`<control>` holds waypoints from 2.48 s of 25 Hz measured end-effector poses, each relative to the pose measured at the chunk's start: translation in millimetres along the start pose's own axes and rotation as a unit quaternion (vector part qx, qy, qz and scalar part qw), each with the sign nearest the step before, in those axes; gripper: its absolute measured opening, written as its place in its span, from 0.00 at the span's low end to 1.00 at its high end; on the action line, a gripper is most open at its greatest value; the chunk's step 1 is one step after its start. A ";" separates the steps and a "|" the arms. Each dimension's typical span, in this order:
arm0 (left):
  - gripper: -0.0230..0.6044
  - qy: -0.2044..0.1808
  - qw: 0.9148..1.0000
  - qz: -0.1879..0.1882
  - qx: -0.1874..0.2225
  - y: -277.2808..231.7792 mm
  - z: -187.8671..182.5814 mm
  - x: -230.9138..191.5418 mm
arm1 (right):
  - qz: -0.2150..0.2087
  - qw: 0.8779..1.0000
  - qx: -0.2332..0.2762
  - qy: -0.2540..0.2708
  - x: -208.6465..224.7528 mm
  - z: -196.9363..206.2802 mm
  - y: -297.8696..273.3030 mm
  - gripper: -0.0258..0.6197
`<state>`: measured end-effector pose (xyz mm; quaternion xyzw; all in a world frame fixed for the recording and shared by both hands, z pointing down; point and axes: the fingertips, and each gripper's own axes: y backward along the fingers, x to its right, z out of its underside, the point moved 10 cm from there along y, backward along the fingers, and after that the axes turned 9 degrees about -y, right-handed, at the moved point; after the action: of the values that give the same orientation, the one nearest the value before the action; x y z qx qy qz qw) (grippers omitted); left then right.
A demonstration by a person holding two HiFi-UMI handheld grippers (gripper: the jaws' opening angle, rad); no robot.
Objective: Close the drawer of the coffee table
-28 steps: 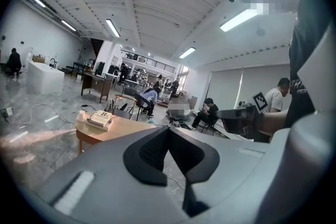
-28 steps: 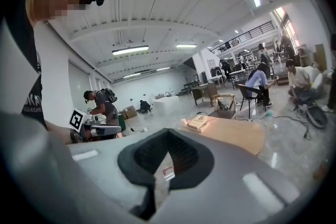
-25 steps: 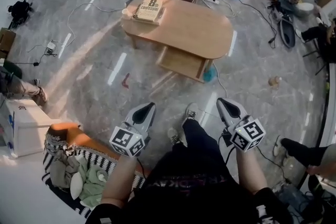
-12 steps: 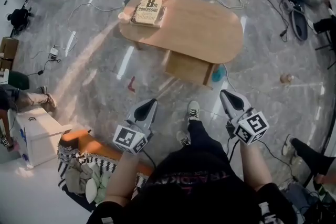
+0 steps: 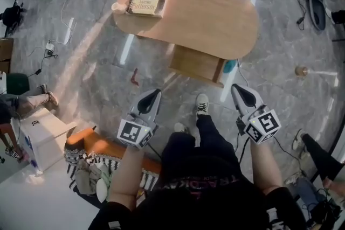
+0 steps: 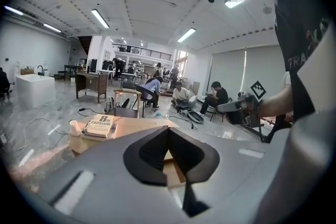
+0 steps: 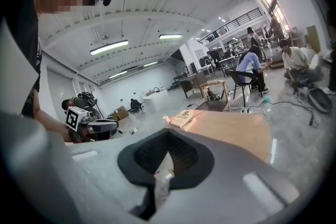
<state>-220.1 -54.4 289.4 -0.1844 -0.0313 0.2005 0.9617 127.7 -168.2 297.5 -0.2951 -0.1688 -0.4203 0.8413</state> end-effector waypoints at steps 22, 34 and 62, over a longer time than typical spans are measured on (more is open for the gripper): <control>0.04 -0.067 0.988 0.136 0.034 100.3 21.5 -37.1 | 0.134 0.985 0.110 -0.003 -161.5 97.2 43.1 0.04; 0.04 -0.056 0.989 0.134 -0.004 85.4 66.9 -27.0 | 0.156 0.983 0.098 0.007 -140.8 148.7 51.9 0.04; 0.04 -0.013 0.993 0.114 -0.039 -88.2 345.5 -46.3 | 0.162 0.986 0.029 0.004 84.1 345.8 -76.6 0.04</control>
<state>-276.0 -29.8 643.8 -0.2218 -0.0309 0.3098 0.9241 103.0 -34.8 635.4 -0.2923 -0.1275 -0.2749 0.9071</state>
